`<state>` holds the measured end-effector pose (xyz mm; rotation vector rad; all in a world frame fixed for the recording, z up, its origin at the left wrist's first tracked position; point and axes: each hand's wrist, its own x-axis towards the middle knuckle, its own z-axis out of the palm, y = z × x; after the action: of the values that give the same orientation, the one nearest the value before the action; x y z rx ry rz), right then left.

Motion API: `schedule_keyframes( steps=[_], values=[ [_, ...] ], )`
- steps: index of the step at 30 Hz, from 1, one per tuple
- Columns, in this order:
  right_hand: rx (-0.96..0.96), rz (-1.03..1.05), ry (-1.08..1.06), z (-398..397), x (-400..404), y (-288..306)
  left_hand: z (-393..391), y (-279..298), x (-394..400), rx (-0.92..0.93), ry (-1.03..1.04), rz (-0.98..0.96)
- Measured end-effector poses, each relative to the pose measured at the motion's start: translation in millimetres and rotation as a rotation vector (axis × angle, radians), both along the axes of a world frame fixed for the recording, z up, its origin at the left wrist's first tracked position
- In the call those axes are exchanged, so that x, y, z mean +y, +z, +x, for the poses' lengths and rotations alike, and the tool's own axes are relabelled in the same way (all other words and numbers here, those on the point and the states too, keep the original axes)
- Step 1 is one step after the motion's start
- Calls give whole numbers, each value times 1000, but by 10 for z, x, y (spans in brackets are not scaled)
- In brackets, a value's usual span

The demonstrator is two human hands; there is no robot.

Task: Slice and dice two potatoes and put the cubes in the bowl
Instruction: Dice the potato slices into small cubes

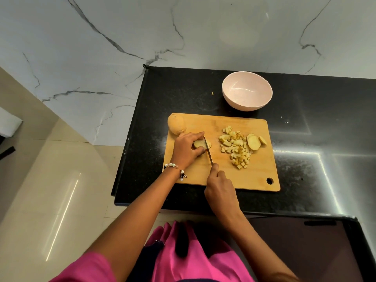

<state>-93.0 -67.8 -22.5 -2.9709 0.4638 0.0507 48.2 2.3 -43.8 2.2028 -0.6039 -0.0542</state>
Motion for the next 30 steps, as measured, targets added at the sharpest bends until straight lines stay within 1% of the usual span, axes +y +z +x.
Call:
schedule_keyframes(
  steps=[2, 6, 9, 12, 22, 26, 30],
  values=[
    [84, 52, -8, -109, -15, 71, -19, 12, -11, -14, 4, 4],
    [48, 245, -63, -67, -102, 153, -21, 9, 4, 34, 4, 7],
    [-14, 235, -64, 97, -139, 159, 2, 3, 34, 98, -21, 5],
    [-3, 266, -55, 233, -139, 126, 14, 17, 64, 130, -22, 0],
    [-5, 215, -65, 415, 21, 112, 22, -42, 42, 41, 11, -16],
    [33, 161, -25, 200, 62, 53, 14, -58, 48, 44, 24, -53],
    [99, 217, -29, -112, 82, 154, -1, -75, 54, 35, 31, -62]
  ],
)
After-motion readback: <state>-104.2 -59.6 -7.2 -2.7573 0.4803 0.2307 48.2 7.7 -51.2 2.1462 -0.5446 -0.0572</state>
